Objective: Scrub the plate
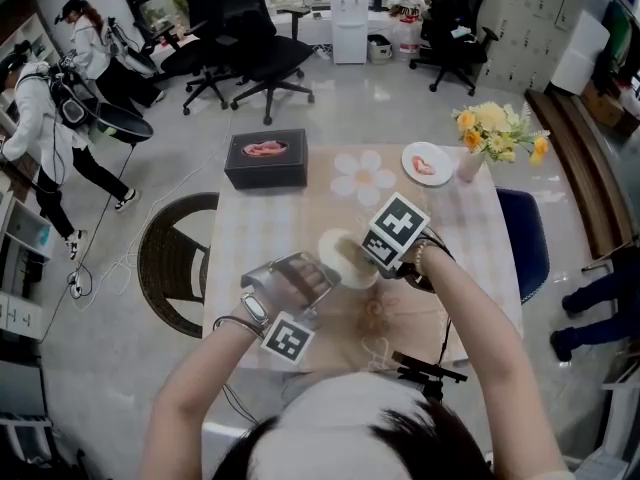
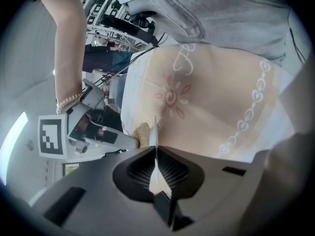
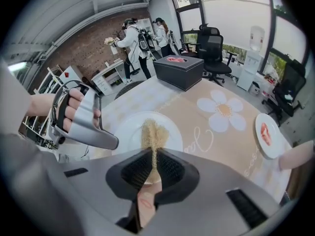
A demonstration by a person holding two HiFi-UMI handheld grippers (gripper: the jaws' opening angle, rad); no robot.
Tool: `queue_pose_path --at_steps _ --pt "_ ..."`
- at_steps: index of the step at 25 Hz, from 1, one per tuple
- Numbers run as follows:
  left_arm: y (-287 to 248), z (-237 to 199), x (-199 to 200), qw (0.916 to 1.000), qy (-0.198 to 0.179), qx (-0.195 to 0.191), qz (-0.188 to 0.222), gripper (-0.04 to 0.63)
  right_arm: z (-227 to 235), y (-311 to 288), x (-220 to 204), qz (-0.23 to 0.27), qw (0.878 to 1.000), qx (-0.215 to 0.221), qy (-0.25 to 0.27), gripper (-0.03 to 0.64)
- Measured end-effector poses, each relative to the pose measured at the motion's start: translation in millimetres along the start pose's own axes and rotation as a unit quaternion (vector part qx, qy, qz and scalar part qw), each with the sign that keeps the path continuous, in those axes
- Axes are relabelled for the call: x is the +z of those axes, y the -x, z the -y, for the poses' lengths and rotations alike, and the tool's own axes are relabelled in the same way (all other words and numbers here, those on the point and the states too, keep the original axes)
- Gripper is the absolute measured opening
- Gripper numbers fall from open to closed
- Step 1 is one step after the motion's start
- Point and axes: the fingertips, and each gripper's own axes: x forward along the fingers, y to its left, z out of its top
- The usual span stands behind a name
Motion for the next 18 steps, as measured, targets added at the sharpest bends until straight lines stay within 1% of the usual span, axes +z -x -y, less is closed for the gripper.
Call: queue_pose_path --at_steps 10,14,18 --pt "1 0 1 1.0000 0.005 -0.001 0.003 0.018 29 -10 -7 -0.016 0.999 -0.043 -0.009 0.032" --pt "1 -1 0 1.0000 0.002 -0.001 0.001 0.017 39 -12 -8 -0.010 0.998 -0.050 -0.026 0.032" --pt "1 -3 0 1.0000 0.005 0.002 0.002 0.017 45 -15 -7 -0.001 0.997 -0.065 -0.029 0.032"
